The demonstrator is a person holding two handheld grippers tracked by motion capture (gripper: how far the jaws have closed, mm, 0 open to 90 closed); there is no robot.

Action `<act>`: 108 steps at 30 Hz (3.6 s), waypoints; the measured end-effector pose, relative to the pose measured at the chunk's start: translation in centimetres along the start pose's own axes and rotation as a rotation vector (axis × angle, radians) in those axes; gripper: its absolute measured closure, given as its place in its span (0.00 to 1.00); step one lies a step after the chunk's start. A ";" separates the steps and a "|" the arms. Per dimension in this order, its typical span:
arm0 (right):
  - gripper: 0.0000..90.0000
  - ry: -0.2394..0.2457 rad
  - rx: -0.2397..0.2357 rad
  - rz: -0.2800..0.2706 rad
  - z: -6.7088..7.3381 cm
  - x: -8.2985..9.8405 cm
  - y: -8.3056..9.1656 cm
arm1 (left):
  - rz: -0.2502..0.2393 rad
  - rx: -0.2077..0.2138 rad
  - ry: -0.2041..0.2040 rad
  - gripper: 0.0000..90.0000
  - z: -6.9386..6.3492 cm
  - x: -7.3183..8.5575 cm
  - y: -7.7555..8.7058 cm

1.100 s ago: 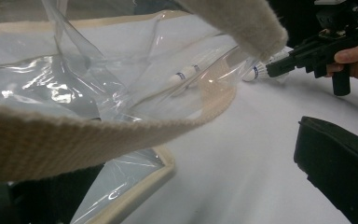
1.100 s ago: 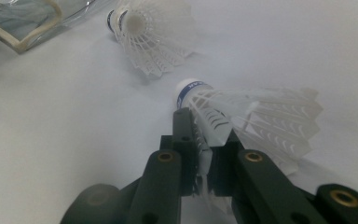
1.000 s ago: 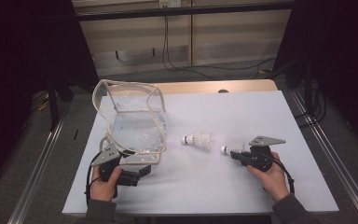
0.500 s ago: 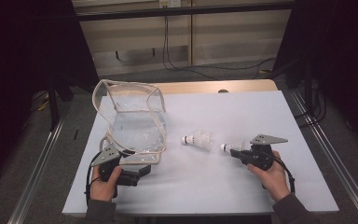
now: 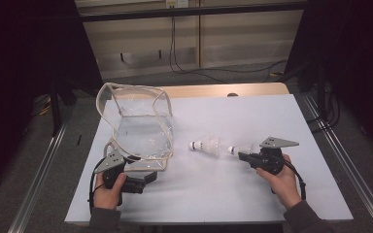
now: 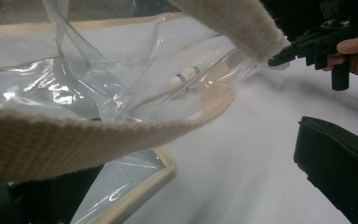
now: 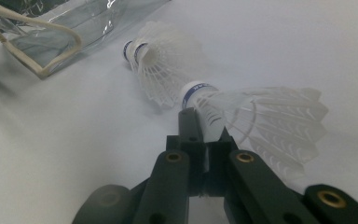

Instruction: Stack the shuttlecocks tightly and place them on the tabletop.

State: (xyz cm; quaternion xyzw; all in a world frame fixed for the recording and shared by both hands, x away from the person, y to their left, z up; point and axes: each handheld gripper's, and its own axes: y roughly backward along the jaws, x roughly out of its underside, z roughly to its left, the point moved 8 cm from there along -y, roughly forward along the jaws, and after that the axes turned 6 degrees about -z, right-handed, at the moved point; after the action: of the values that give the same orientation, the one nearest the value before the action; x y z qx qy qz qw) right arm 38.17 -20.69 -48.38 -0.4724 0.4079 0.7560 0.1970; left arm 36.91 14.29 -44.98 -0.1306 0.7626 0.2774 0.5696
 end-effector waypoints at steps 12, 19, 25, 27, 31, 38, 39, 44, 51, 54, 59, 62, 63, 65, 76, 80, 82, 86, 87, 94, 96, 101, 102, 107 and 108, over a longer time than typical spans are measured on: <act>0.99 0.010 0.004 -0.011 0.0 -0.6 -0.5 | 0.000 0.000 0.000 0.02 0.0 0.0 0.0; 0.99 0.010 0.005 -0.015 0.1 -0.9 -0.8 | -0.005 -0.001 -0.001 0.02 0.0 0.0 0.0; 0.99 0.013 0.002 -0.016 0.2 -1.1 -1.1 | -0.003 -0.003 0.001 0.02 0.0 0.0 0.1; 0.99 0.011 0.000 -0.016 0.3 -1.1 -1.3 | -0.003 -0.003 0.002 0.02 0.0 0.0 0.1; 0.99 0.011 -0.001 -0.017 0.3 -1.2 -1.5 | -0.002 -0.003 -0.001 0.02 0.0 0.0 0.1; 0.99 0.010 0.002 -0.017 0.3 -1.3 -1.5 | -0.004 -0.004 -0.004 0.02 0.0 0.0 0.1; 0.99 0.010 0.001 -0.019 0.3 -1.3 -1.6 | -0.002 -0.004 -0.003 0.02 0.0 0.0 0.1; 0.99 0.007 -0.002 -0.024 0.3 -1.5 -1.7 | -0.002 -0.004 0.000 0.02 0.0 0.0 0.1; 0.99 0.007 -0.004 -0.023 0.4 -1.5 -1.9 | -0.002 -0.007 -0.002 0.02 0.1 0.0 0.1; 0.99 0.003 -0.003 -0.022 0.4 -1.5 -2.0 | -0.002 -0.004 -0.001 0.02 0.0 0.0 0.1; 0.99 0.006 -0.006 -0.024 0.6 -1.6 -2.2 | -0.003 -0.004 0.001 0.02 0.0 0.0 0.1; 0.99 0.012 -0.011 -0.019 0.7 -1.6 -2.4 | -0.002 -0.003 0.001 0.02 0.0 0.0 0.1; 0.99 0.010 -0.011 -0.017 0.7 -1.5 -2.4 | -0.002 -0.003 0.001 0.02 0.0 0.0 0.1; 0.99 0.010 -0.013 -0.013 0.7 -1.5 -2.5 | -0.002 -0.002 0.001 0.02 0.0 0.0 0.1; 0.99 0.013 -0.016 -0.006 0.9 -1.4 -2.9 | 0.001 -0.001 -0.002 0.02 0.1 0.1 0.0; 0.99 0.017 -0.018 -0.008 0.9 -1.4 -2.9 | 0.001 -0.004 0.000 0.02 0.0 0.1 0.0; 0.99 0.016 -0.017 -0.007 0.9 -1.5 -2.9 | 0.000 -0.004 0.000 0.02 0.0 0.1 0.0; 0.99 0.014 -0.016 -0.001 0.9 -1.4 -3.0 | 0.000 -0.005 0.001 0.02 0.0 0.1 0.0; 0.99 0.011 -0.015 0.000 0.9 -1.4 -3.0 | 0.001 -0.005 0.000 0.02 0.0 0.1 0.0; 0.99 0.008 -0.023 -0.004 1.1 -1.4 -3.1 | 0.001 -0.003 -0.004 0.02 0.1 0.1 0.0; 0.99 0.004 -0.022 -0.003 1.0 -1.4 -3.1 | 0.003 -0.002 -0.005 0.02 0.1 0.1 0.1; 0.99 0.010 -0.021 -0.001 1.0 -1.4 -3.1 | 0.000 -0.003 -0.004 0.02 0.1 0.1 0.0; 0.99 0.010 -0.022 -0.002 1.0 -1.4 -3.1 | 0.002 -0.002 -0.003 0.02 0.1 0.1 0.1; 0.99 0.011 -0.019 0.000 1.0 -1.4 -3.1 | 0.000 -0.003 -0.004 0.02 0.1 0.1 0.0; 0.99 0.012 -0.020 0.000 1.0 -1.4 -3.2 | 0.002 -0.002 -0.003 0.02 0.1 0.1 0.1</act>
State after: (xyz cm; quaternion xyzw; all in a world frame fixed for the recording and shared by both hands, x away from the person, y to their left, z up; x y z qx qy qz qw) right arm 40.43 -17.91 -48.32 -0.4790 0.4016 0.7571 0.1899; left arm 36.91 14.39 -45.07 -0.1303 0.7615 0.2790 0.5703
